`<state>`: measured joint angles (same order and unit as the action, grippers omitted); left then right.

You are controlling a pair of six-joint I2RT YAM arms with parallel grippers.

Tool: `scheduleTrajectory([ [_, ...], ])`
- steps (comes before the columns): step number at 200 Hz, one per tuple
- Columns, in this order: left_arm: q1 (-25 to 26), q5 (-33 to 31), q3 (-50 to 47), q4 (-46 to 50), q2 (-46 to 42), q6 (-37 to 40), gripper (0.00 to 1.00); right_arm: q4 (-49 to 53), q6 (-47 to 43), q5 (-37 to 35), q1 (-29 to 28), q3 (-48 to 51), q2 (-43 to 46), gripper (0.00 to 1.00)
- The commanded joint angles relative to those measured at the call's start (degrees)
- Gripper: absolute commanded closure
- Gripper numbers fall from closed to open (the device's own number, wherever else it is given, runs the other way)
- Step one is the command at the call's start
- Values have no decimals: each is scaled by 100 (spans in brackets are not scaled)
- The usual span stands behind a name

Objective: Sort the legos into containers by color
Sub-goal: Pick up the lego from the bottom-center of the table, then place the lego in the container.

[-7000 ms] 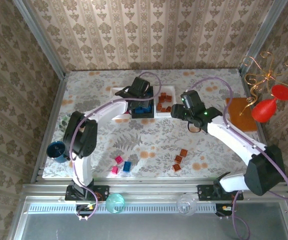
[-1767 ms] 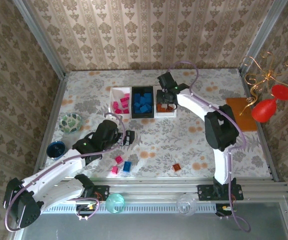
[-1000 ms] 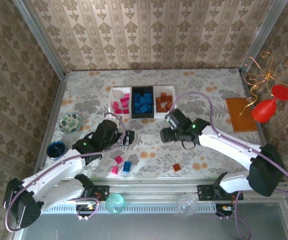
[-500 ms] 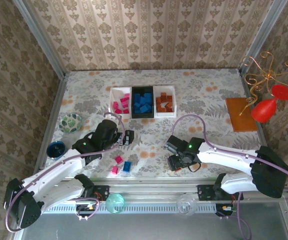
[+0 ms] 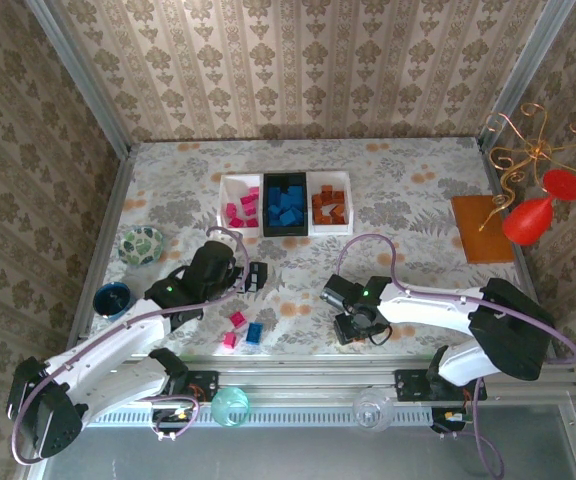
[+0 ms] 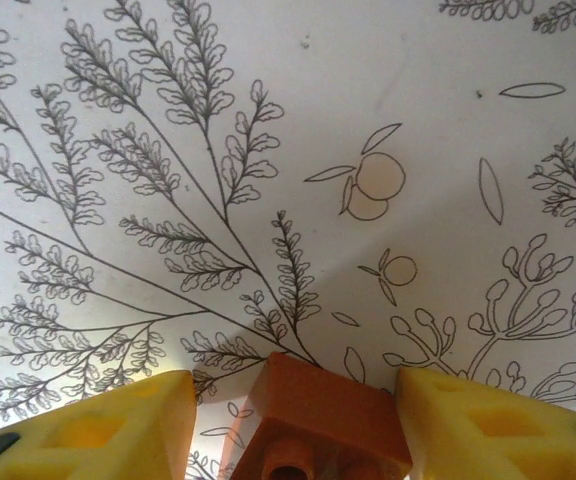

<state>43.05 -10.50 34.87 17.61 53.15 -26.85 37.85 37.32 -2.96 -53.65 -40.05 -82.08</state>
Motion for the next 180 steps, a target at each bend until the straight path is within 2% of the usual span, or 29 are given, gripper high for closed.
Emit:
scheduleTrajectory([
  [1, -51, -3, -42, 24, -50, -79, 0, -129, 46, 230, -61, 95, -84, 48],
  [36, -51, 13, -42, 16, -32, -75, 0, -53, -41, 240, -67, -20, -1, 64],
  [63, -64, 18, -26, 7, -25, -47, 0, 136, -327, -144, 89, -504, 206, 74],
  [80, -66, 5, 15, 14, -6, -31, 0, 49, -629, -398, 540, -967, 394, 76],
  [109, -60, -26, 94, 108, 29, -40, 0, -758, -959, -524, 1537, -1829, 281, 78],
  [147, -73, -114, 237, 495, 40, -67, 0, -1542, -1180, -848, 2290, -3351, -1270, 78],
  [180, -121, -270, 288, 1078, -19, -360, 1, -1440, -1239, -1123, 2619, -4890, -2834, 77],
])
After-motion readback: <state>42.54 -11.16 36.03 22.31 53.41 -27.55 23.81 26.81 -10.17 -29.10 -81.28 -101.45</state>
